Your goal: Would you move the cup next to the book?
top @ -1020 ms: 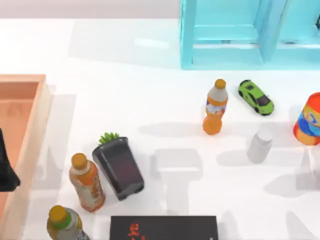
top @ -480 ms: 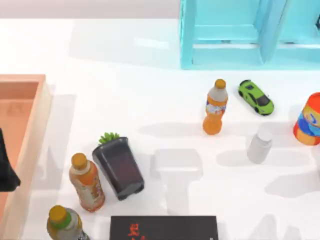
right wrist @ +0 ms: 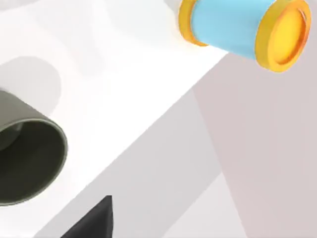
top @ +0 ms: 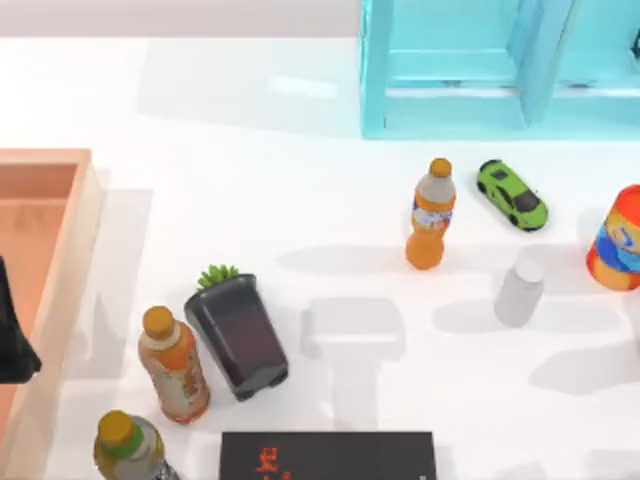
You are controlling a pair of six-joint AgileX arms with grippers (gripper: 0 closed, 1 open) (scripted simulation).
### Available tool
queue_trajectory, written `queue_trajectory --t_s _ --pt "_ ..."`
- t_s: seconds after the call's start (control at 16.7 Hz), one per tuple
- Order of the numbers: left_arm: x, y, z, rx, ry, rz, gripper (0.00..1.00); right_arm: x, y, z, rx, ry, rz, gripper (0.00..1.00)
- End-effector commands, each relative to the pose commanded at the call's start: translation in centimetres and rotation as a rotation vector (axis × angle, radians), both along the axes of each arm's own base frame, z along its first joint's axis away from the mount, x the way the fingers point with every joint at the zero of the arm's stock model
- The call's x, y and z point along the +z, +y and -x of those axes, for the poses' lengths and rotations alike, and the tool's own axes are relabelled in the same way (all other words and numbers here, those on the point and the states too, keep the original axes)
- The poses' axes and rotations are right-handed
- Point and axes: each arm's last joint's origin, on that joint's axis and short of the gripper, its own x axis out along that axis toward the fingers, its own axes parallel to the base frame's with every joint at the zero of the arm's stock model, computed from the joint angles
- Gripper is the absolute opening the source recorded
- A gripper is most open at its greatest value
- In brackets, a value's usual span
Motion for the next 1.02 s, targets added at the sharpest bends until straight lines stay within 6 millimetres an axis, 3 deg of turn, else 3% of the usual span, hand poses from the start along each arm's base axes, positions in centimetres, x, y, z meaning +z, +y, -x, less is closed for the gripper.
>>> queue_trajectory --t_s 0.18,0.42,0.72,1.02 --pt "0.0 0.0 0.0 0.0 0.0 0.0 1.0 -0.8 -2.8 -0.7 0.123 0.284 -0.031 1.0" --pt "0.0 0.0 0.0 0.0 0.0 0.0 1.0 -2.1 -5.9 -1.0 0.277 0.517 -0.141 1.0" --pt "0.0 0.0 0.0 0.0 0.0 0.0 1.0 -3.3 -8.4 -0.8 0.44 0.637 -0.246 1.0" --pt "0.0 0.0 0.0 0.0 0.0 0.0 1.0 -3.5 -8.9 -0.7 0.47 0.652 -0.274 1.0"
